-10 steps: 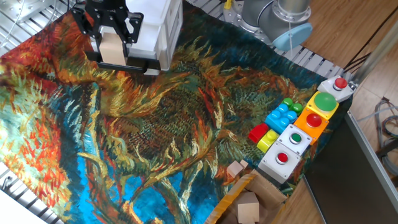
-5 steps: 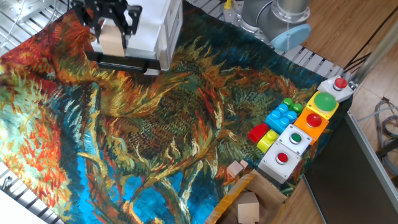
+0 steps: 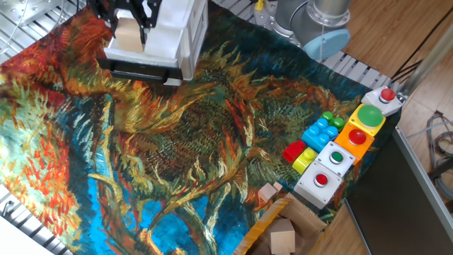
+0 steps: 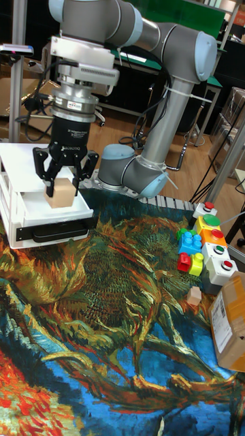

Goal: Put things in the drawer

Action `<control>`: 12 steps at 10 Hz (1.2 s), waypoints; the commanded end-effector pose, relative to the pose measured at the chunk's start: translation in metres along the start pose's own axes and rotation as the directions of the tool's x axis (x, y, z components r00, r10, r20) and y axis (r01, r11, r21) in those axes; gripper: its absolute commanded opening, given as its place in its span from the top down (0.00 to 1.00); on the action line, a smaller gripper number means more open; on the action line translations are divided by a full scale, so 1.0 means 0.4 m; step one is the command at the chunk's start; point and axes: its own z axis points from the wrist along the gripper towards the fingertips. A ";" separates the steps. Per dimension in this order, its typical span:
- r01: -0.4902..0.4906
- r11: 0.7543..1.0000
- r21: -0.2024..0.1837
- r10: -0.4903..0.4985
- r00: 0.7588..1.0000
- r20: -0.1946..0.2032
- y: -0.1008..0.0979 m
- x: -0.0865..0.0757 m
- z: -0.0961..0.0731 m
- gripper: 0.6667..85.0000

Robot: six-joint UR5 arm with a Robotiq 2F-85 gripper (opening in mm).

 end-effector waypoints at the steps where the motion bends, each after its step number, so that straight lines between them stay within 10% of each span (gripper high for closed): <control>1: -0.028 1.000 -0.014 0.028 0.999 0.020 0.012 -0.003 0.015 0.99; 12: -0.066 0.997 -0.044 0.065 0.998 -0.006 0.061 0.038 0.070 0.99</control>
